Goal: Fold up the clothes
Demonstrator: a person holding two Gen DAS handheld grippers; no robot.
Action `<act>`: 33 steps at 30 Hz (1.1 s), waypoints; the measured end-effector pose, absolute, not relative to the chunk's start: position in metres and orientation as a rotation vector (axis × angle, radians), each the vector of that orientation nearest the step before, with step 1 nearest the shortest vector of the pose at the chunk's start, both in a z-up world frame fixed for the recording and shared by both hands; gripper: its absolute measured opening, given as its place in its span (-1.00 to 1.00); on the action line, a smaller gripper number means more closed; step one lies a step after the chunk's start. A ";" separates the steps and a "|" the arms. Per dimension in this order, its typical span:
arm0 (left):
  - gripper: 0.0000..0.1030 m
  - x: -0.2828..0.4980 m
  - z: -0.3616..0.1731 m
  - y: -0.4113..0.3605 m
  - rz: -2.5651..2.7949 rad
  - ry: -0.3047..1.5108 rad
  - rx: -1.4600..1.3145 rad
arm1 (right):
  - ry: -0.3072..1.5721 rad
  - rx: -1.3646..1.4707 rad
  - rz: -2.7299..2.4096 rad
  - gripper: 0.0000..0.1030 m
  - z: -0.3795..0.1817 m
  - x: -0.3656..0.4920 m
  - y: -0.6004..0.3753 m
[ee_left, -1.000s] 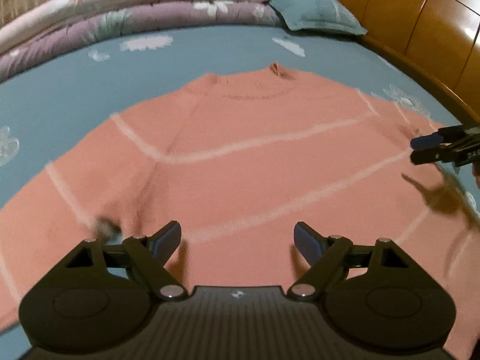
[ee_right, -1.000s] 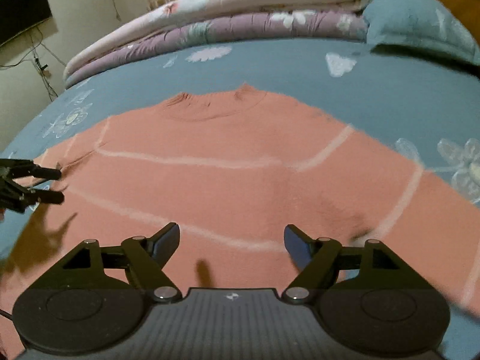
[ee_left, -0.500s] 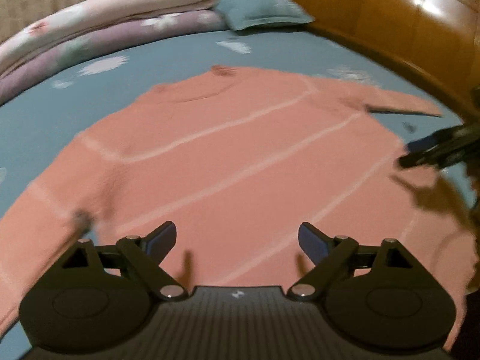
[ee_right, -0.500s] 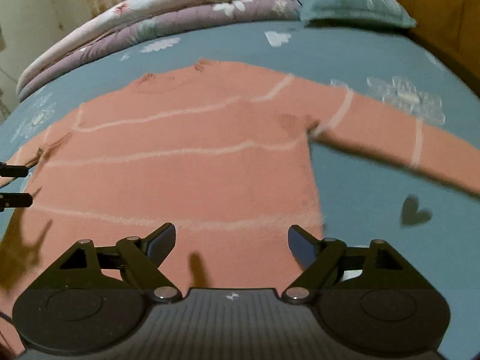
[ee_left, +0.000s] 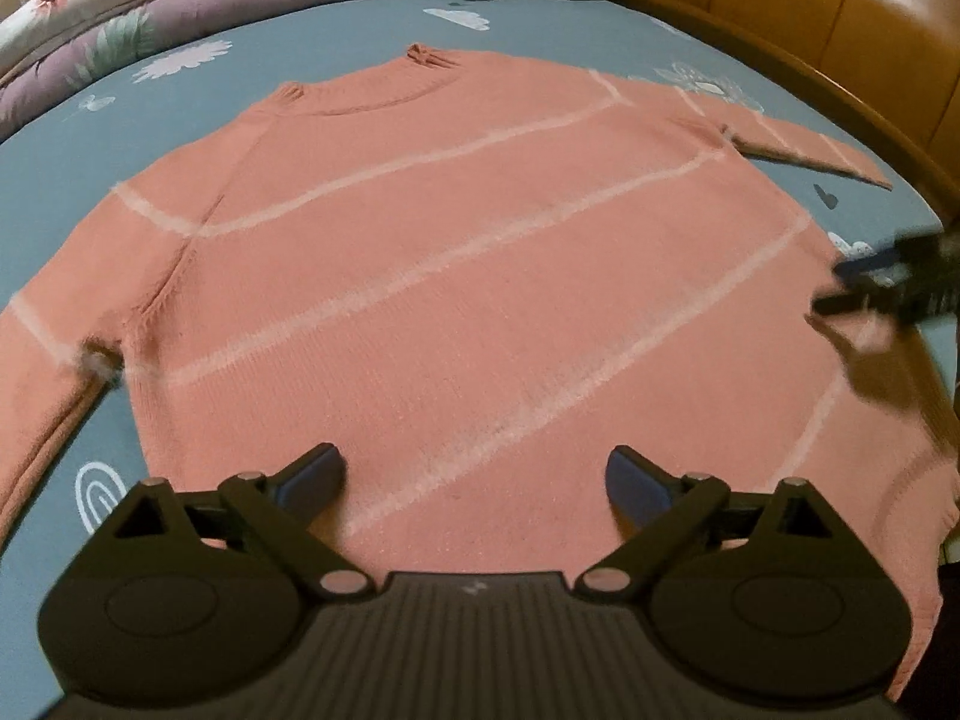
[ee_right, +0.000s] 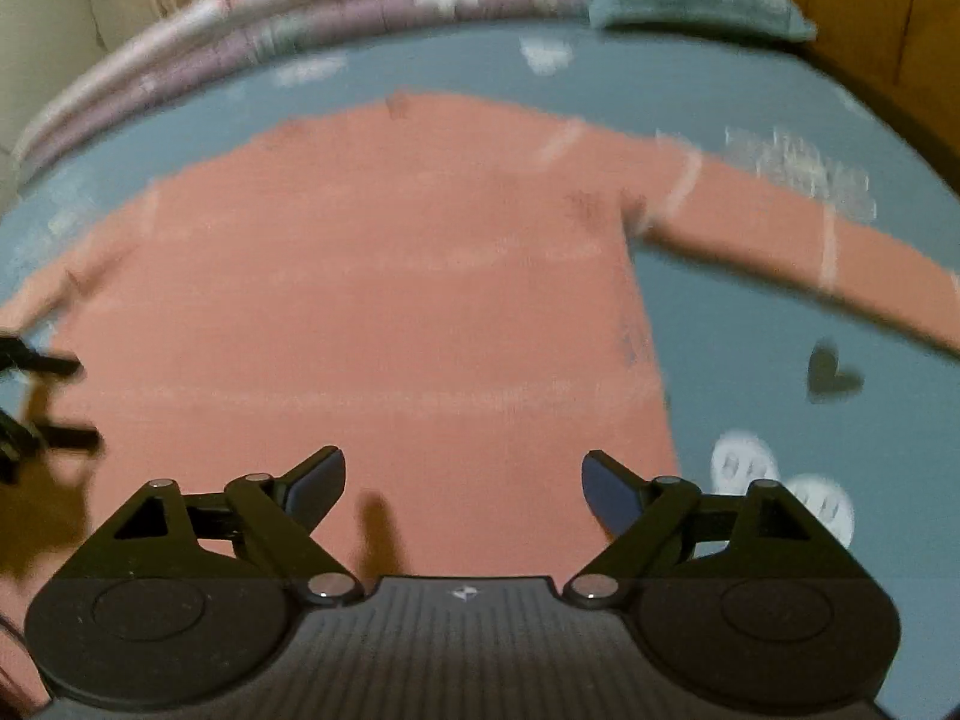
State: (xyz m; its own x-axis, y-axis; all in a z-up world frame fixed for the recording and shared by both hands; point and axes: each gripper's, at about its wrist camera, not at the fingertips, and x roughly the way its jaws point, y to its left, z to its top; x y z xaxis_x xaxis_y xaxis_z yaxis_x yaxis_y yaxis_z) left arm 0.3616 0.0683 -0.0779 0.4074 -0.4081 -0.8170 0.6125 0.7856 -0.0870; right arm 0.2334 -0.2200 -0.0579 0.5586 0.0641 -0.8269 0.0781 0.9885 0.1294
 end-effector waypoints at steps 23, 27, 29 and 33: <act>0.89 0.334 -0.068 0.019 -0.417 1.017 0.258 | 0.684 0.087 -0.235 1.00 -0.023 0.310 -0.368; 0.89 0.317 -0.058 0.010 -0.318 1.029 0.241 | 0.715 0.159 -0.240 1.00 -0.047 0.354 -0.421; 0.90 0.312 -0.055 0.004 -0.302 1.044 0.224 | 0.744 0.194 -0.230 1.00 -0.063 0.366 -0.439; 0.90 0.312 -0.053 -0.014 -0.267 1.061 0.268 | 0.712 0.185 -0.176 1.00 -0.079 0.340 -0.452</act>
State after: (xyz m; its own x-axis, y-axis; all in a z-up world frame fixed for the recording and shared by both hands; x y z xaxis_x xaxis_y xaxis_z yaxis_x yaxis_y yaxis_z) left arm 0.3122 -0.0141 -0.0529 0.4623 -0.0867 -0.8825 0.3420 0.9357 0.0872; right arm 0.3405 -0.4519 -0.0795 0.7435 -0.0973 -0.6616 0.2229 0.9688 0.1080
